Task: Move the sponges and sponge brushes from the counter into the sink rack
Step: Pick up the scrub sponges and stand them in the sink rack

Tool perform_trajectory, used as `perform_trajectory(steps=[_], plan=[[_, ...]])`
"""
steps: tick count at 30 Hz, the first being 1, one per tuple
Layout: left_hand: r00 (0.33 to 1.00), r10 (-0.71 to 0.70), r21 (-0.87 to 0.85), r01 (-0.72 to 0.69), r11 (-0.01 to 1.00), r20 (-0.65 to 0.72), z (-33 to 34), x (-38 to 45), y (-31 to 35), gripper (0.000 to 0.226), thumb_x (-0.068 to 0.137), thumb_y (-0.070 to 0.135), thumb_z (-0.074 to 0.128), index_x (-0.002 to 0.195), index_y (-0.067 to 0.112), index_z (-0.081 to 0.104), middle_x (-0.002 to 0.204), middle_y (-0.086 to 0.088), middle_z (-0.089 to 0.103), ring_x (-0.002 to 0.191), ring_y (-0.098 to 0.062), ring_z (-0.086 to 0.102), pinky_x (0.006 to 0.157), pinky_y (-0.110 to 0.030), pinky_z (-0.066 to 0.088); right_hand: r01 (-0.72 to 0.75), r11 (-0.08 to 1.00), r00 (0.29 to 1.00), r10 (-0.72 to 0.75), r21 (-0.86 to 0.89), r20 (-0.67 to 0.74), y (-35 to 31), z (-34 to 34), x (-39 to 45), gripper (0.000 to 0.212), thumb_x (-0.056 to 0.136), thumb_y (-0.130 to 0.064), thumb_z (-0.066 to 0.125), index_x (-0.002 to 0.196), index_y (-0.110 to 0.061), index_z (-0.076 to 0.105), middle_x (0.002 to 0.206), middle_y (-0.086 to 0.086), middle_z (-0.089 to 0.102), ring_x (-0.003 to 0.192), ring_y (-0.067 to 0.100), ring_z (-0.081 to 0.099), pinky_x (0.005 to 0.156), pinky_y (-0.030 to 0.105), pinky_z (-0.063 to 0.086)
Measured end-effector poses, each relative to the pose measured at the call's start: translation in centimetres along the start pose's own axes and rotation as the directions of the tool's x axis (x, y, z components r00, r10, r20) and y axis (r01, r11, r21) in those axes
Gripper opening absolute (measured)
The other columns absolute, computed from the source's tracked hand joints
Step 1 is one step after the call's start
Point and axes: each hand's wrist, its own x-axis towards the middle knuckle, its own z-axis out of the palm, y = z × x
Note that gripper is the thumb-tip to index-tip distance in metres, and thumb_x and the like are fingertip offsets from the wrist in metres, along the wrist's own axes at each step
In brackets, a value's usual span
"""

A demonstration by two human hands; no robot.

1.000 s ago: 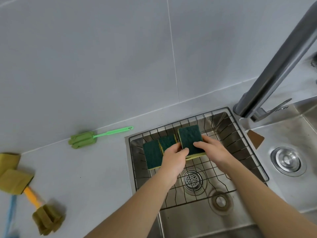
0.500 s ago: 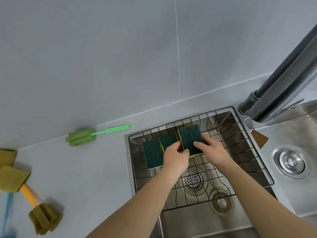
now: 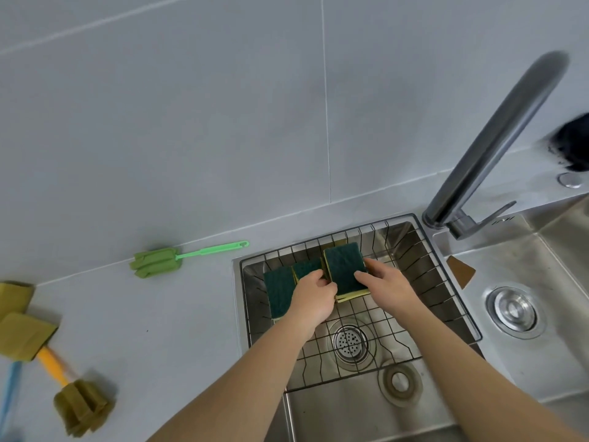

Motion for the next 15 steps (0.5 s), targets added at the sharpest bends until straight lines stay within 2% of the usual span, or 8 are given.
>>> perform_trajectory(steps=[3,4,6,8,10,11,13,15], plan=[[1.0,0.005,0.065,-0.006,0.998,0.024,-1.3,-1.3,0.0,0.05,0.097,0.02,0.051,0.145,0.017,0.041,0.129,0.0,0.061,0.09,-0.005,0.054,0.076,-0.017,0.041,0.026,0.998,1.0,-0.026,-0.063,-0.014,-0.8,-0.6,-1.0,0.026,0.094,-0.03,0.059,0.119,-0.033,0.062,0.098,-0.023,0.065,0.097,0.001,0.06,0.072,0.019,0.043],[0.999,0.015,0.099,-0.018,0.995,0.03,-1.9,-1.7,-0.2,0.051,0.096,0.022,0.051,0.146,0.017,0.041,0.134,-0.003,0.058,0.096,-0.008,0.055,0.082,-0.02,0.043,0.03,0.996,0.999,-0.032,-0.083,-0.02,-1.0,-0.6,-1.4,0.03,0.094,-0.029,0.059,0.123,-0.031,0.061,0.102,-0.022,0.065,0.098,0.002,0.06,0.076,0.021,0.043],[0.998,0.037,0.172,-0.046,0.984,0.053,-3.0,-2.9,-0.7,0.048,0.095,0.026,0.053,0.143,0.019,0.046,0.131,-0.004,0.06,0.102,-0.015,0.059,0.089,-0.027,0.048,0.03,0.991,0.999,-0.035,-0.132,-0.03,-1.5,-0.7,-2.5,0.041,0.094,-0.029,0.059,0.135,-0.025,0.057,0.114,-0.014,0.063,0.104,0.008,0.056,0.088,0.027,0.041],[0.993,0.056,0.248,-0.081,0.965,0.105,-4.0,-4.0,-1.6,0.045,0.095,0.027,0.054,0.139,0.019,0.05,0.112,0.0,0.065,0.082,-0.011,0.063,0.071,-0.022,0.053,0.028,0.976,0.999,-0.035,-0.218,-0.028,-1.9,-0.8,-3.6,0.044,0.095,-0.029,0.058,0.138,-0.024,0.055,0.124,-0.007,0.063,0.107,0.011,0.054,0.09,0.03,0.042],[0.982,0.087,0.369,-0.143,0.918,0.166,-5.5,-5.5,-2.9,0.045,0.096,0.027,0.052,0.139,0.016,0.05,0.102,0.0,0.068,0.062,-0.006,0.058,0.053,-0.016,0.046,0.042,0.934,0.999,-0.046,-0.354,-0.002,-2.6,-0.6,-5.2,0.041,0.094,-0.029,0.056,0.135,-0.023,0.058,0.125,0.001,0.066,0.099,0.016,0.062,0.086,0.032,0.05],[0.977,0.085,0.453,-0.168,0.875,0.197,-6.1,-5.6,-3.4,0.045,0.096,0.027,0.051,0.14,0.015,0.05,0.11,-0.003,0.068,0.065,-0.006,0.059,0.055,-0.015,0.046,0.042,0.91,0.999,-0.042,-0.412,0.009,-2.7,-0.7,-5.3,0.039,0.094,-0.029,0.055,0.133,-0.023,0.059,0.118,0.004,0.068,0.09,0.017,0.064,0.078,0.031,0.054],[0.969,0.077,0.608,-0.208,0.766,0.235,-7.9,-6.6,-4.6,0.047,0.097,0.03,0.049,0.141,0.016,0.048,0.128,-0.007,0.062,0.09,-0.014,0.063,0.074,-0.022,0.049,0.051,0.845,0.999,-0.05,-0.532,0.017,-3.0,-0.6,-6.3,0.037,0.092,-0.028,0.054,0.128,-0.022,0.06,0.107,0.005,0.069,0.079,0.015,0.062,0.067,0.028,0.052],[0.967,0.052,0.693,-0.216,0.688,0.251,-9.9,-7.7,-6.1,0.046,0.097,0.031,0.049,0.14,0.017,0.048,0.134,-0.007,0.057,0.111,-0.021,0.059,0.091,-0.029,0.048,0.037,0.768,0.999,-0.044,-0.639,0.005,-3.4,-0.4,-7.5,0.037,0.09,-0.028,0.054,0.125,-0.019,0.06,0.112,0.007,0.068,0.082,0.016,0.058,0.07,0.027,0.049]])
